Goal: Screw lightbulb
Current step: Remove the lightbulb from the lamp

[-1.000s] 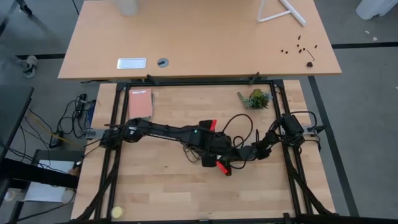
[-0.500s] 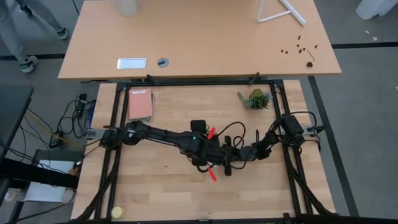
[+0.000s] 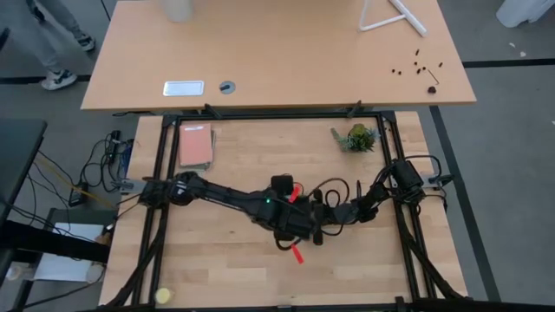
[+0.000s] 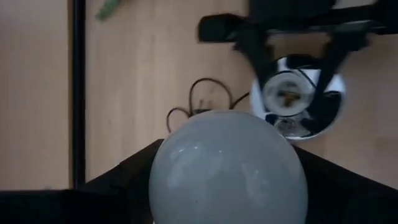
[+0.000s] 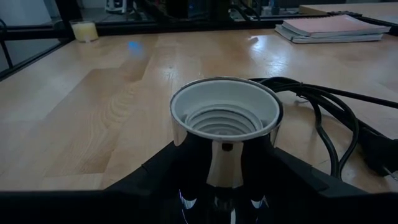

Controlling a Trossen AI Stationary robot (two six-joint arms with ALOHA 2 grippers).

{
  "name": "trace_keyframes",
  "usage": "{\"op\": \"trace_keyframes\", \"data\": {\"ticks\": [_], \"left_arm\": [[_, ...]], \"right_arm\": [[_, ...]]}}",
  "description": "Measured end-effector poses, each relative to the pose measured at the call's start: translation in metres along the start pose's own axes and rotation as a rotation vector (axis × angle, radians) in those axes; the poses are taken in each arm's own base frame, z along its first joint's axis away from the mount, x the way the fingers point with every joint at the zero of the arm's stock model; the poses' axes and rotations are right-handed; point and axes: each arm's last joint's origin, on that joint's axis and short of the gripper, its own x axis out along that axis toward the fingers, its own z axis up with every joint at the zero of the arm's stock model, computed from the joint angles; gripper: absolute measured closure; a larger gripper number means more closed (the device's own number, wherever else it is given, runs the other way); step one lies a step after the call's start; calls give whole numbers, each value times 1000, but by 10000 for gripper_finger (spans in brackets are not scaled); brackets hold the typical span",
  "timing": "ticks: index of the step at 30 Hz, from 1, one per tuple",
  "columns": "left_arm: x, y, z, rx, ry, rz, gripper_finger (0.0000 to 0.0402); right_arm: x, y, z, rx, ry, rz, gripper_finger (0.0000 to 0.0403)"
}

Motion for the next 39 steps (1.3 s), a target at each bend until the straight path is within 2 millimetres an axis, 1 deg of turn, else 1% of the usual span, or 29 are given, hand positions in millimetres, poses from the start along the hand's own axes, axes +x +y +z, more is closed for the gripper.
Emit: {"op": "trace_keyframes", "data": {"ticks": [4,7,9,11,13,16,19,21,24,26,29,33,39], "left_arm": [[-5,-7,-1,25,-19,10,119],[-8,-12,-2,9,-27,8,119],[-12,-19,-4,12,-35,1,119],[-10,-29,-7,24,-34,-1,119],[-4,-37,-13,55,-3,12,119],[12,-47,-21,89,33,48,119],[25,-53,-30,114,80,88,119],[30,-55,-34,122,91,115,119],[34,-54,-45,113,110,128,119],[35,-51,-55,105,127,160,119],[33,-41,-74,78,145,205,119],[33,-29,-102,32,169,224,119],[39,-23,-139,-70,175,183,119]], "right_arm": [[0,0,0,-2,4,0,205],[0,0,0,-2,4,1,205],[0,0,0,3,4,1,205],[0,0,0,3,4,1,205],[0,0,0,5,4,1,205],[0,0,0,6,4,2,205],[0,0,0,6,4,2,205],[0,0,0,6,5,2,205],[0,0,0,6,5,2,205],[0,0,-1,5,5,2,205],[0,0,-1,6,6,2,205],[0,0,-1,6,5,2,205],[0,0,0,8,1,3,205]]}}
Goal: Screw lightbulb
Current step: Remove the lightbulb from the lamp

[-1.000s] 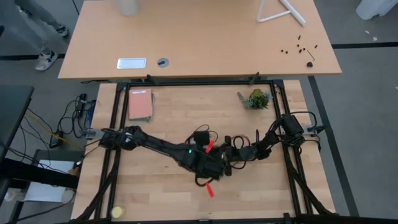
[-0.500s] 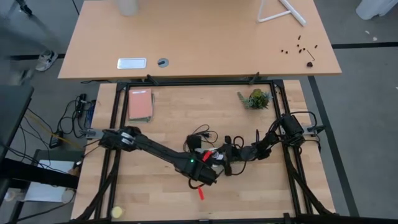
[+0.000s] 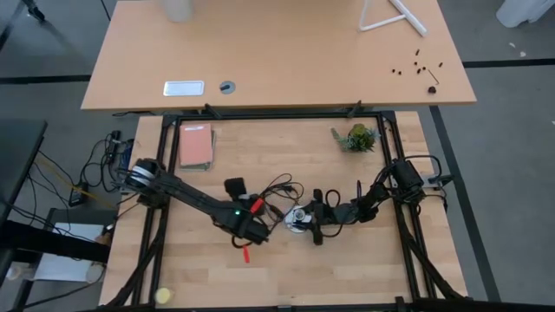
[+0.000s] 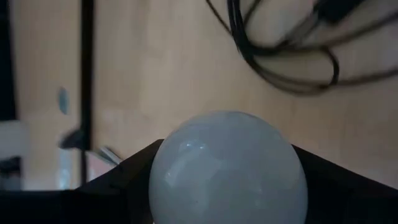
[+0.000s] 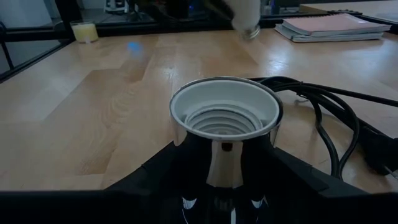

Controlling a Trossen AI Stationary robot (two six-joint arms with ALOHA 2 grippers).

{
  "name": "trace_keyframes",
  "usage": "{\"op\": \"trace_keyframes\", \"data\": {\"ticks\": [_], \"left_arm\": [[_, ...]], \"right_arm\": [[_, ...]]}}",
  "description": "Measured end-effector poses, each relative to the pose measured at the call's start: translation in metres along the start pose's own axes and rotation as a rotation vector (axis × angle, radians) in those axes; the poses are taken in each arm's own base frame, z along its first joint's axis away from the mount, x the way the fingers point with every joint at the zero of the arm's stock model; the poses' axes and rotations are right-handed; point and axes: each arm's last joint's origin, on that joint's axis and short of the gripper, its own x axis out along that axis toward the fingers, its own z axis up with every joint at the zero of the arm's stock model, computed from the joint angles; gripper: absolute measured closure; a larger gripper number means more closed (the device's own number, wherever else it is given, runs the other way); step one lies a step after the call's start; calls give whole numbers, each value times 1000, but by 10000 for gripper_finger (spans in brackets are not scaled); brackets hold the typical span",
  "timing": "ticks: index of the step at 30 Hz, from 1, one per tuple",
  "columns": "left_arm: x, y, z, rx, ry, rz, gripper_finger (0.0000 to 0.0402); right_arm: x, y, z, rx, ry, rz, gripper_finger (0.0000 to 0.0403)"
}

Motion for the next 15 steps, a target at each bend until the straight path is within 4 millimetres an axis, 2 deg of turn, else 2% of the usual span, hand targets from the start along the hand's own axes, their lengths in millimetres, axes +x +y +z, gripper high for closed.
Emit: {"op": "trace_keyframes", "data": {"ticks": [6,10,15], "left_arm": [[12,5,-30,-130,4,-50,119],[13,6,-43,-243,-45,-59,119],[16,-4,-55,-355,-121,-55,119]], "right_arm": [[0,0,0,0,0,0,205],[0,0,0,0,0,0,205],[0,0,0,-5,0,-1,205]]}}
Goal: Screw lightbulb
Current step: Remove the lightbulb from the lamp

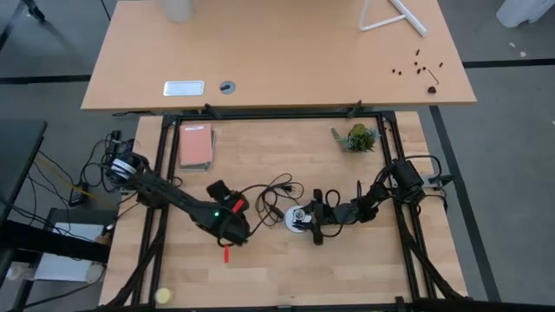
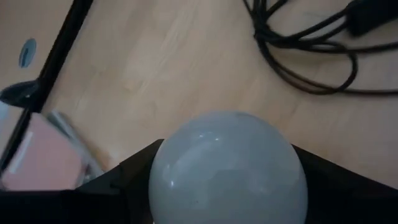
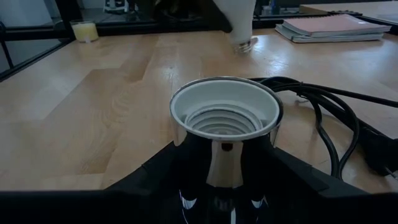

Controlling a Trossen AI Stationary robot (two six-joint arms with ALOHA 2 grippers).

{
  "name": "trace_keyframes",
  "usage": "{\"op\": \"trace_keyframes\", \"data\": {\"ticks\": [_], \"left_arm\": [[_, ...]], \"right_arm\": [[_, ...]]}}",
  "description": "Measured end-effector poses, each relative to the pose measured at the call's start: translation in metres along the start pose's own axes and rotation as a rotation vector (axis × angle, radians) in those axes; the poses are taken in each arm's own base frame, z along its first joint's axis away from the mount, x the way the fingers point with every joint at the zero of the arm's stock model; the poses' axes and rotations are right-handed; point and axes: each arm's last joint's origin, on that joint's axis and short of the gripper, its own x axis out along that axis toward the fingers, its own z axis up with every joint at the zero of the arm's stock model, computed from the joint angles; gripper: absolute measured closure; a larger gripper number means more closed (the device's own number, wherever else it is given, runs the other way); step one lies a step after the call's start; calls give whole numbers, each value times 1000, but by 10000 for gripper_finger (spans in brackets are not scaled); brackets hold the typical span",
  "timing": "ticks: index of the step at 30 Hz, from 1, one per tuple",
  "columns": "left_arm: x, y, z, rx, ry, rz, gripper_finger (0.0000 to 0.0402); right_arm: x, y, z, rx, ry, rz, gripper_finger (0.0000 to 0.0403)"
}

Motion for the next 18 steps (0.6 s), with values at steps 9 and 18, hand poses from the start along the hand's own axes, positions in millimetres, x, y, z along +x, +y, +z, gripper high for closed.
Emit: {"op": "trace_keyframes", "data": {"ticks": [9,18], "left_arm": [[13,-9,-20,-164,-86,-30,119],[11,-13,-29,-213,-64,-65,119]], "right_arm": [[0,0,0,1,0,1,205],[0,0,0,1,4,0,205]]}}
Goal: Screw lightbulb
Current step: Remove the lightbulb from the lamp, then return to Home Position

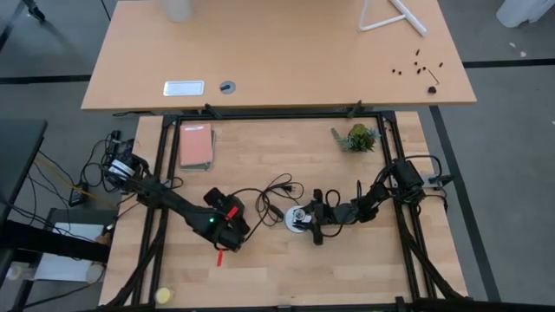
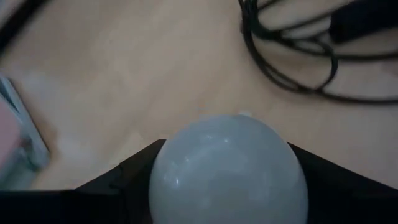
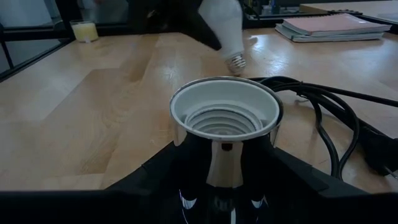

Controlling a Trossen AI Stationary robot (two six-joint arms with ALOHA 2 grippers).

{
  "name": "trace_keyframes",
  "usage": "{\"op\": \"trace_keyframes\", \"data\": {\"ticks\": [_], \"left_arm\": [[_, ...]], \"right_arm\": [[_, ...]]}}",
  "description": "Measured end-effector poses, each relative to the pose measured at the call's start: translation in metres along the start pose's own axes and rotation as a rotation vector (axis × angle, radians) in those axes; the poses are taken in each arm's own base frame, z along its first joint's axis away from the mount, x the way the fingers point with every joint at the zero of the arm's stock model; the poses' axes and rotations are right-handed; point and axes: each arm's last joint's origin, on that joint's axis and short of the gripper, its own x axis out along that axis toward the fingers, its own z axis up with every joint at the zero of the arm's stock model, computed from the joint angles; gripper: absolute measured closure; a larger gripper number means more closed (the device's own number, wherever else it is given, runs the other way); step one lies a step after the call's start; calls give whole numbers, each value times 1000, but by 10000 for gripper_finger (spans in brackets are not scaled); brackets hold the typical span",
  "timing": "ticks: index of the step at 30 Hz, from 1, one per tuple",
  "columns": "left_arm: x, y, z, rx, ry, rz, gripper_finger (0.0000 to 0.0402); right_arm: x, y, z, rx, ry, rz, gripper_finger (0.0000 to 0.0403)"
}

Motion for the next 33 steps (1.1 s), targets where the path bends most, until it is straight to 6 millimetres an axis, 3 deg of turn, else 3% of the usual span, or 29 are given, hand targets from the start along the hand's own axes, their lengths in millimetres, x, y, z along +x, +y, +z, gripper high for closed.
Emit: {"op": "trace_keyframes", "data": {"ticks": [11,25,29,33], "left_arm": [[0,2,-5,-4,140,-28,72],[0,4,-5,72,148,-15,69],[-8,6,3,114,126,45,69],[-25,4,25,133,32,85,69]], "right_arm": [[0,0,0,1,0,-1,205],[0,-1,1,-2,-12,-2,205],[0,-1,2,-7,-26,-5,204],[-1,-1,2,-4,-27,-9,184]]}}
